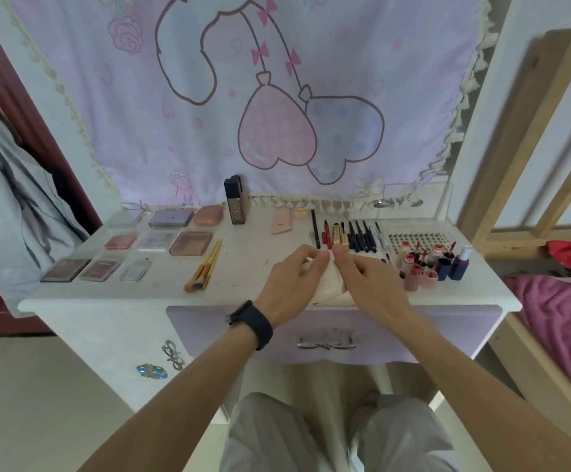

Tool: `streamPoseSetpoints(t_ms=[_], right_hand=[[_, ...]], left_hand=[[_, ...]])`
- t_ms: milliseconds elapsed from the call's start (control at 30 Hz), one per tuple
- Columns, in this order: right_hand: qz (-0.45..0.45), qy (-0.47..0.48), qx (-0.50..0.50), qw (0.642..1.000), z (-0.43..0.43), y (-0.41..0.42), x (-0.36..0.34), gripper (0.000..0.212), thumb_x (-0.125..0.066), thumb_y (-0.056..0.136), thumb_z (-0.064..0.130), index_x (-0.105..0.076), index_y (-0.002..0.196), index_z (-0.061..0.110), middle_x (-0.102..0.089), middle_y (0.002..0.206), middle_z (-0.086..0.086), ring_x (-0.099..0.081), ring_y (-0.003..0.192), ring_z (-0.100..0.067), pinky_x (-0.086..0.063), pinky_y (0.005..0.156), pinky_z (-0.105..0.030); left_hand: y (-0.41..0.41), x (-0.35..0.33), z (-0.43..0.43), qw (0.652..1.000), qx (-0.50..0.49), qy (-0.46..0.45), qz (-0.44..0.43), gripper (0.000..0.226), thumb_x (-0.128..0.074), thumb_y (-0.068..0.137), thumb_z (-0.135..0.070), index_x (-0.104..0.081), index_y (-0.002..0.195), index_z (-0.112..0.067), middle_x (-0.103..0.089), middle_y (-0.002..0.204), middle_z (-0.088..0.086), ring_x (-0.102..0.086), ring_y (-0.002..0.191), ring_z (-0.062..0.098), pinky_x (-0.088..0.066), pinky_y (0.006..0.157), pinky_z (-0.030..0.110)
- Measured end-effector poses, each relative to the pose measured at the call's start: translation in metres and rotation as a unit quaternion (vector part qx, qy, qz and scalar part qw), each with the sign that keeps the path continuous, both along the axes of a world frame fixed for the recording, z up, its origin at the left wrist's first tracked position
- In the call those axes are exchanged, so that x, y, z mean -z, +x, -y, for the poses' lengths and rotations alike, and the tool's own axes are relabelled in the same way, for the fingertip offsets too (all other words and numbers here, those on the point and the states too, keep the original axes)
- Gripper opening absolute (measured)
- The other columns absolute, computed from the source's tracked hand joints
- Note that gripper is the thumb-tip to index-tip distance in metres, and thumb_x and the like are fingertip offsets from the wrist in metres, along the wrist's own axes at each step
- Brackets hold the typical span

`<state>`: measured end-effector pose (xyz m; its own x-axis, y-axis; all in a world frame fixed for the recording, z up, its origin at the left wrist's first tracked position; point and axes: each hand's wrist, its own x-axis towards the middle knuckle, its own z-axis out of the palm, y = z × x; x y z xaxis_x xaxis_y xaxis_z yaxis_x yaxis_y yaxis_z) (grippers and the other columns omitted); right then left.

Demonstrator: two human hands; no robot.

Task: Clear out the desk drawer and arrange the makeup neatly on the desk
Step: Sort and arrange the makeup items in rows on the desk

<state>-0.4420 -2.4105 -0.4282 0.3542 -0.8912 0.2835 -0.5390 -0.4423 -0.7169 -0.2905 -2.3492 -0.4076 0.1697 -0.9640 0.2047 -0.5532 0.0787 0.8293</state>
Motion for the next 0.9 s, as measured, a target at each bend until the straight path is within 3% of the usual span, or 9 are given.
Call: streamPoseSetpoints(t_ms=[100,200,333,467,533,633,733,833,900], right_hand=[[0.042,-0.042,0.035,0.998,-0.010,0.008,0.007,0.070,-0.026,0.097,0.071,-0.038,0.055,0.016,-0.039,0.045,0.002,-0.041,0.046,-0.016,-0.032,0.052,-0.031],[0.082,-0.111,0.025,0.990,-0.022,0.005,0.017,0.062,-0.030,0.099,0.065,-0.037,0.056,0.020,-0.042,0.045,-0.001,-0.045,0.046,-0.018,-0.032,0.050,-0.026],[0.064,-0.212,0.010,0.975,-0.021,0.000,0.023,0.049,-0.036,0.102,0.054,-0.043,0.063,0.024,-0.042,0.048,0.010,-0.042,0.043,-0.012,-0.030,0.044,-0.022],[0.150,-0.039,-0.020,0.988,-0.021,-0.003,0.031,0.051,-0.037,0.099,0.066,-0.047,0.059,0.035,-0.047,0.051,0.013,-0.042,0.048,-0.005,-0.034,0.049,-0.018],[0.173,0.032,0.012,0.984,-0.020,-0.004,0.032,0.056,-0.039,0.097,0.066,-0.050,0.056,0.029,-0.045,0.050,0.014,-0.041,0.049,-0.003,-0.036,0.052,-0.015],[0.162,0.098,0.026,0.982,-0.018,-0.006,0.027,0.064,-0.040,0.097,0.067,-0.050,0.052,0.023,-0.043,0.048,0.011,-0.042,0.048,-0.004,-0.037,0.053,-0.013],[0.158,0.091,0.032,0.983,-0.024,-0.004,0.022,0.065,-0.040,0.098,0.065,-0.054,0.055,0.019,-0.046,0.049,0.010,-0.043,0.048,-0.003,-0.037,0.056,-0.022],[0.175,-0.046,0.018,0.983,-0.031,-0.001,0.020,0.057,-0.037,0.099,0.066,-0.048,0.061,0.024,-0.049,0.052,0.004,-0.043,0.047,-0.006,-0.032,0.048,-0.019],[0.158,-0.122,-0.017,0.980,-0.030,-0.002,0.018,0.047,-0.036,0.099,0.063,-0.051,0.072,0.028,-0.050,0.054,0.005,-0.046,0.048,-0.010,-0.033,0.045,-0.020]], left_hand=[[-0.008,-0.002,0.006,0.997,-0.071,0.004,-0.027,0.041,-0.043,0.104,-0.039,-0.060,0.085,-0.006,-0.058,0.068,0.008,-0.061,0.059,0.018,-0.058,0.055,0.037],[-0.007,-0.005,0.007,0.994,-0.054,0.082,-0.053,0.039,-0.045,0.103,-0.039,-0.069,0.089,-0.012,-0.066,0.072,0.004,-0.063,0.049,0.014,-0.048,0.039,0.024],[-0.003,0.000,0.003,0.981,-0.029,0.171,-0.092,0.036,-0.042,0.102,-0.047,-0.068,0.096,-0.024,-0.068,0.073,0.005,-0.060,0.040,0.016,-0.038,0.036,0.019],[0.000,0.002,-0.002,0.989,-0.001,0.135,-0.065,0.027,-0.050,0.096,-0.058,-0.056,0.099,-0.032,-0.066,0.097,-0.001,-0.064,0.049,0.009,-0.045,0.044,0.019],[0.001,0.004,-0.006,0.991,0.060,0.101,-0.059,0.032,-0.067,0.088,-0.055,-0.052,0.106,-0.033,-0.057,0.113,-0.008,-0.065,0.068,0.007,-0.049,0.054,0.018],[0.005,0.007,-0.008,0.994,0.093,0.056,0.023,0.046,-0.082,0.077,-0.046,-0.056,0.112,-0.031,-0.051,0.116,-0.009,-0.059,0.096,0.008,-0.055,0.077,0.024],[0.009,0.004,-0.010,0.995,0.078,0.031,0.048,0.041,-0.076,0.079,-0.056,-0.063,0.104,-0.027,-0.062,0.096,-0.012,-0.064,0.079,0.005,-0.052,0.065,0.018],[0.013,0.005,-0.010,0.994,0.068,0.063,-0.057,0.066,-0.059,0.080,-0.075,-0.061,0.084,-0.008,-0.060,0.063,-0.001,-0.063,0.047,0.019,-0.047,0.044,0.023],[0.016,0.005,-0.010,0.990,0.056,0.079,-0.098,0.072,-0.055,0.079,-0.079,-0.062,0.079,-0.007,-0.059,0.058,0.006,-0.057,0.041,0.023,-0.043,0.039,0.025]])
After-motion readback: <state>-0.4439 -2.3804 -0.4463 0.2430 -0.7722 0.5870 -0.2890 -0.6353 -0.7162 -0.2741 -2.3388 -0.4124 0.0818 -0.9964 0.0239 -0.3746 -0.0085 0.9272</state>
